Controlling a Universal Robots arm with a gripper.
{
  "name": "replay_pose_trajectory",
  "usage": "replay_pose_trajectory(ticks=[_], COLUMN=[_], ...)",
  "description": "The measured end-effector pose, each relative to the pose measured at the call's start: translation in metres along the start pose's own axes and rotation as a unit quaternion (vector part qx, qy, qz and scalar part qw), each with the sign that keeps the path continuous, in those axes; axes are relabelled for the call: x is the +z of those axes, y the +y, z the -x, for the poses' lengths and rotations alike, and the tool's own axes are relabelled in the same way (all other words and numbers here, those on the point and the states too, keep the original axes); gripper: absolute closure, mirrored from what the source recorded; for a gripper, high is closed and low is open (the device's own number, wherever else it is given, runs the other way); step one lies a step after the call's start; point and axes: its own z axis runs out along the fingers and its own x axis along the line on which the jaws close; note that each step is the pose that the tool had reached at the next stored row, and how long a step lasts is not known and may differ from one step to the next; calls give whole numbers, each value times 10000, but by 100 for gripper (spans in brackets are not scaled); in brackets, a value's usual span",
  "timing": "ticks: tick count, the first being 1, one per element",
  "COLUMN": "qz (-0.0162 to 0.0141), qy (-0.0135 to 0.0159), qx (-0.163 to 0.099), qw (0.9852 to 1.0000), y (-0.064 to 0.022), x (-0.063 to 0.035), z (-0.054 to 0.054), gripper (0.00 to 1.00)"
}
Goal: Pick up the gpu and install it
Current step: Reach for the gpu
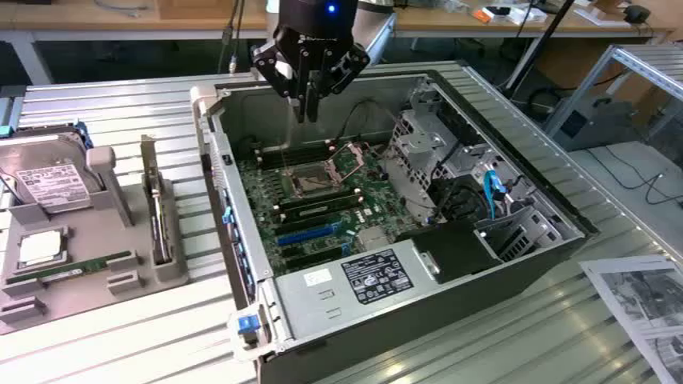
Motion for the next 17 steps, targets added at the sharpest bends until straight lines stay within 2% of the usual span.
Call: replay_pose_trajectory(ticks=[7, 10, 14, 17], qz=[0, 1, 2, -7], qy=[-1, -20, -22, -26], qx=[1, 0, -1, -1], qw=[10000, 10000, 10000, 10000], y=[0, -2, -2, 0], x=[0, -1, -1, -54], z=[-4, -27, -29, -28], gripper=[78, 78, 78, 78])
